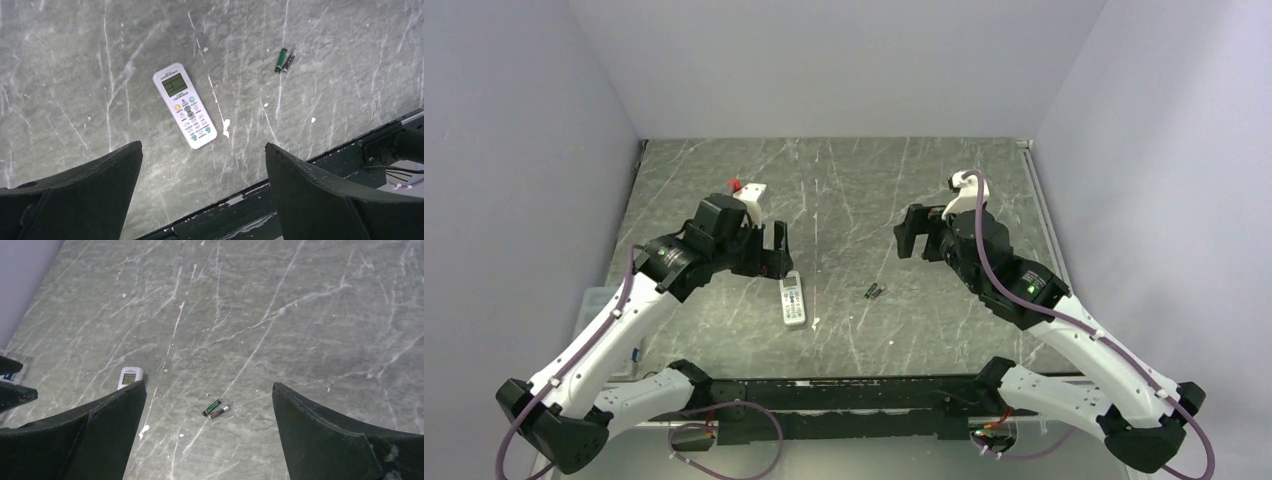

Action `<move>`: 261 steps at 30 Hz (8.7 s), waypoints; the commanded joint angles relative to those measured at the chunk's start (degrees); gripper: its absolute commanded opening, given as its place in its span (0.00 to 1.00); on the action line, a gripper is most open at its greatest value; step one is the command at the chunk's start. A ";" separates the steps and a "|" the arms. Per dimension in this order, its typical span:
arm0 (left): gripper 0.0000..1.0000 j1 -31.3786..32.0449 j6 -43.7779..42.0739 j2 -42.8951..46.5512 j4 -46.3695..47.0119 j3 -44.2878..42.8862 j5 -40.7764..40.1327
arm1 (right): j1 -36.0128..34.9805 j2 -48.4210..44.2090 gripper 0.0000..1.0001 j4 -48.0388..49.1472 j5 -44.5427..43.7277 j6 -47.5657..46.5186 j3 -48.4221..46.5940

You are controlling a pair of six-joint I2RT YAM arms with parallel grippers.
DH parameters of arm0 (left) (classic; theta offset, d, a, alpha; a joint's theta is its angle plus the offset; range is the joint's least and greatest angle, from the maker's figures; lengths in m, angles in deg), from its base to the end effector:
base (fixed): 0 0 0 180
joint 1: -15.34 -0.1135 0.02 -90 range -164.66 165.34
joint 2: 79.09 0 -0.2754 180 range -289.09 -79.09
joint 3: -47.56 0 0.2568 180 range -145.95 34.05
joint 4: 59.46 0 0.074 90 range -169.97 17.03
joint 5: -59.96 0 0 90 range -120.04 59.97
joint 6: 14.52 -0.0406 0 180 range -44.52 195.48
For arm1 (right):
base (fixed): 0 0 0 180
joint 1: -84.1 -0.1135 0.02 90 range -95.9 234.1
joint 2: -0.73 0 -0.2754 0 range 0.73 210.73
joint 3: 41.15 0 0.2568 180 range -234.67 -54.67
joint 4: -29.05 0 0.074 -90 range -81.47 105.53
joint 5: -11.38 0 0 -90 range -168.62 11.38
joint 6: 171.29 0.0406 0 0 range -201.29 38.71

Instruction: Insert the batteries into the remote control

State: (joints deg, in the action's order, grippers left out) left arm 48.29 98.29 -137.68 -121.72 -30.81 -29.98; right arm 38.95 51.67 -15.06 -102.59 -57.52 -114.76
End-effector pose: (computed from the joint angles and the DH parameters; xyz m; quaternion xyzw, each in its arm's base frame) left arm 0.1700 -0.1103 0.3581 0.0811 0.9116 -0.1888 0.3559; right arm 0.1435 0.1208 0.3857 -0.0350 0.8160 0.1703 0.5514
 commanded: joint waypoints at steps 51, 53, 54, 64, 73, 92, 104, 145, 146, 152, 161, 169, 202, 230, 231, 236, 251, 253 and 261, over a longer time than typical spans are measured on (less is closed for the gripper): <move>0.99 0.28 20.63 -33.56 0.79 2.51 -6.72 | -0.20 -3.70 1.00 -1.31 20.53 -2.94 11.38; 1.00 0.27 21.05 -34.21 0.83 2.76 -7.26 | -0.12 -4.16 1.00 -0.96 20.77 -2.94 11.83; 0.99 0.27 21.20 -34.56 1.10 2.92 -7.15 | -0.12 -4.32 1.00 -0.68 20.80 -2.91 11.99; 0.99 0.36 21.93 -39.61 3.34 1.09 -5.28 | -0.19 -5.74 1.00 -0.41 21.06 -3.11 13.89; 1.00 1.86 22.02 -41.78 2.24 -2.26 -5.16 | -0.12 -6.40 1.00 -0.27 20.73 -3.21 15.08; 0.92 2.62 22.02 -38.05 -0.38 -0.99 -9.90 | -0.14 -5.85 1.00 0.48 22.00 -2.03 15.69; 0.84 2.63 21.45 -40.61 1.28 -0.13 -9.70 | -0.17 -5.78 1.00 0.17 22.47 -1.19 15.86; 0.00 2.62 24.70 -18.24 23.11 9.50 18.57 | -3.72 -4.08 0.92 8.27 33.36 7.76 16.56; 0.00 2.63 25.45 -17.36 23.85 9.91 18.98 | -4.85 -3.71 0.92 8.90 32.75 8.31 16.32; 0.00 2.56 28.82 -11.99 27.31 11.46 20.38 | -11.33 0.14 0.90 14.30 27.66 12.87 15.10; 0.00 2.56 33.99 -5.01 32.51 14.37 20.53 | -16.06 4.70 0.87 15.32 16.51 15.86 10.47; 0.00 2.61 36.34 -1.60 34.62 15.35 19.45 | -18.14 9.48 0.82 13.21 11.78 15.27 3.60; 0.00 2.58 40.21 0.81 37.48 17.03 19.23 | -22.66 19.90 0.00 7.47 -0.26 12.58 -4.75; 0.99 2.19 33.78 1.00 20.59 4.74 21.59 | -32.91 14.43 0.00 -0.04 -20.47 -13.94 0.84; 0.99 2.06 33.27 0.68 19.34 3.37 22.17 | -33.95 14.19 0.00 0.00 -22.91 -15.06 1.35; 1.00 1.31 31.00 -0.71 11.58 -1.88 24.14 | -38.11 12.31 0.00 2.42 -32.31 -22.69 4.86; 0.93 -0.63 36.14 -2.23 16.20 0.53 38.21 | -45.25 2.45 0.00 37.40 -34.65 -61.89 20.83; 0.92 -0.69 37.36 -2.35 17.96 1.47 39.67 | -45.80 2.33 0.00 41.95 -34.57 -66.26 22.29; 0.77 -0.71 41.16 -2.24 22.79 4.83 42.81 | -46.45 4.46 0.00 55.93 -33.80 -78.98 25.31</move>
State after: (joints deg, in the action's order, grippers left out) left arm 47.88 136.89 -140.06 -103.78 -26.55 9.25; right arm -7.14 55.49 28.31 -136.16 -127.46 -90.17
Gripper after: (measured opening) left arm 0.808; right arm 0.287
